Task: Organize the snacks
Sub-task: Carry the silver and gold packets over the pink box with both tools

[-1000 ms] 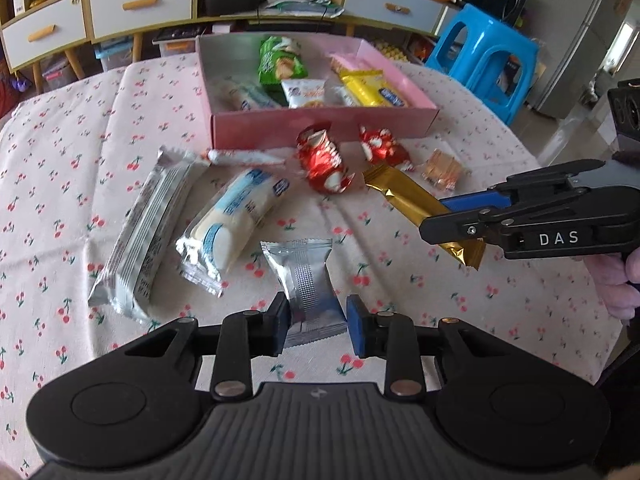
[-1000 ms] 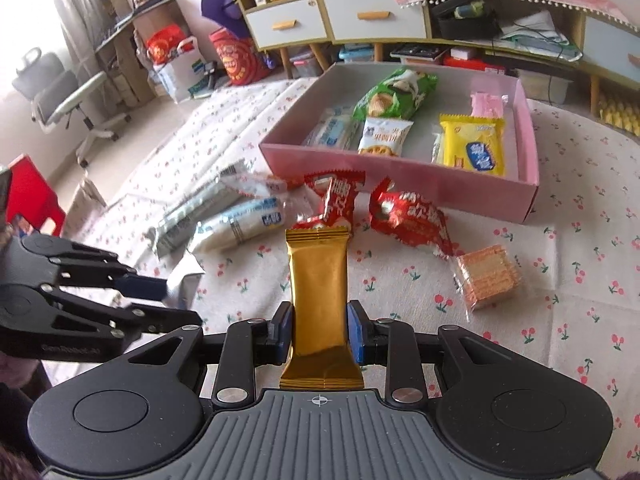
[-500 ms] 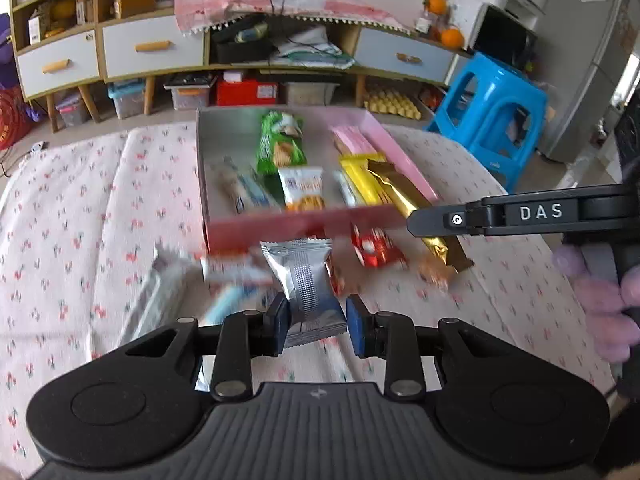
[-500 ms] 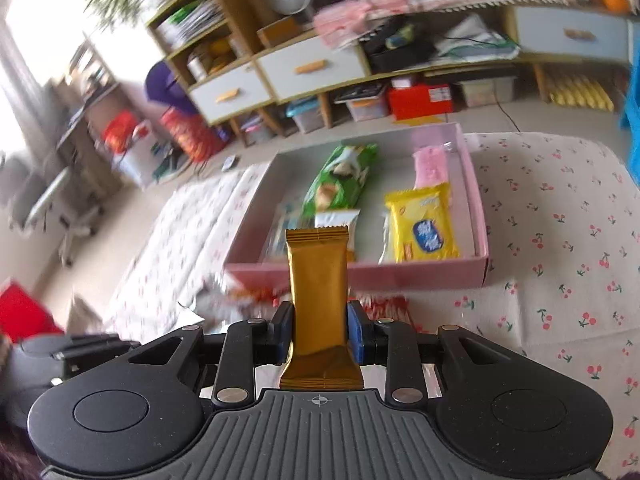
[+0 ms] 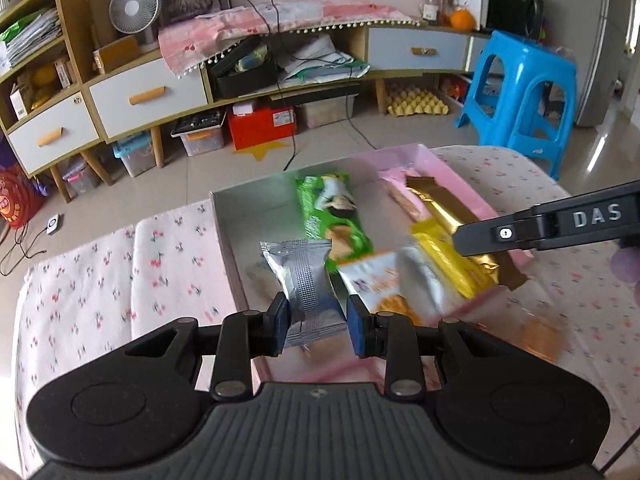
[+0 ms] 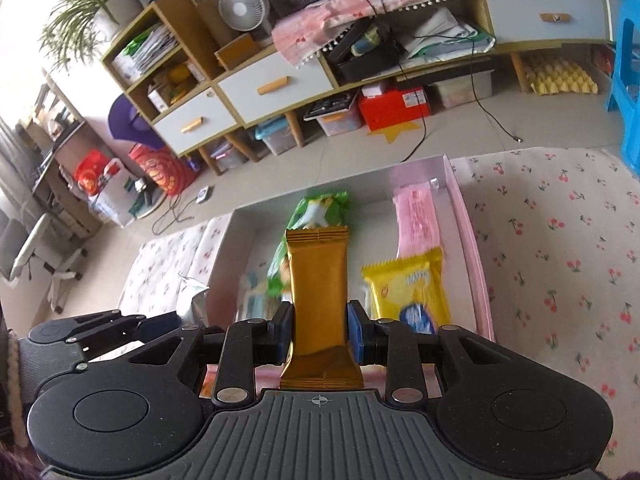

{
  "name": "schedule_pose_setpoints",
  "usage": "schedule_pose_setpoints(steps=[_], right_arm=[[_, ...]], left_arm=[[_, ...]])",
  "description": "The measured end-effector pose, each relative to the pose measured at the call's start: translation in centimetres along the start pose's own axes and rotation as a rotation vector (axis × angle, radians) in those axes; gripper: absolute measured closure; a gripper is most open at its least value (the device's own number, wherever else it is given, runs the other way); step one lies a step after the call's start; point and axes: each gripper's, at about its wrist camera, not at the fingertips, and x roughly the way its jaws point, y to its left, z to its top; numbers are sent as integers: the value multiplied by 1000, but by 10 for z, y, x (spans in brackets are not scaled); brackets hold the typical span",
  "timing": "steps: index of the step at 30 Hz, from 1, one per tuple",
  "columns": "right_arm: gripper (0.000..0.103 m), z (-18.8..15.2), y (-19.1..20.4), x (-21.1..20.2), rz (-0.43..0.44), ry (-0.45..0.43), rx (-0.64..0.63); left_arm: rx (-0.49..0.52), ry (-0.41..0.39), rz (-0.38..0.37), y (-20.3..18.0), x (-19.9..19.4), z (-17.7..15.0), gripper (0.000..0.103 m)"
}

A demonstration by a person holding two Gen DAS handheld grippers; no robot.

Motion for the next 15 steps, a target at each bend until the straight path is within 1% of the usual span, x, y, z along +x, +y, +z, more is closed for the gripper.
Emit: schedule_pose_setpoints(steps=[6,8,10,15], right_arm=[[75,15,-13,25,-5,0,40],[75,18,-16,32,-16,3,46],[75,22,-19,39,-24,4,56],[75,31,-23,53,-23,7,70]], left_arm=[[54,12,5,5,17,9,75],[69,30,2,6,22,12,75],[85,52,15,7,29,16,75],[89,68,24,11,39,22,75]])
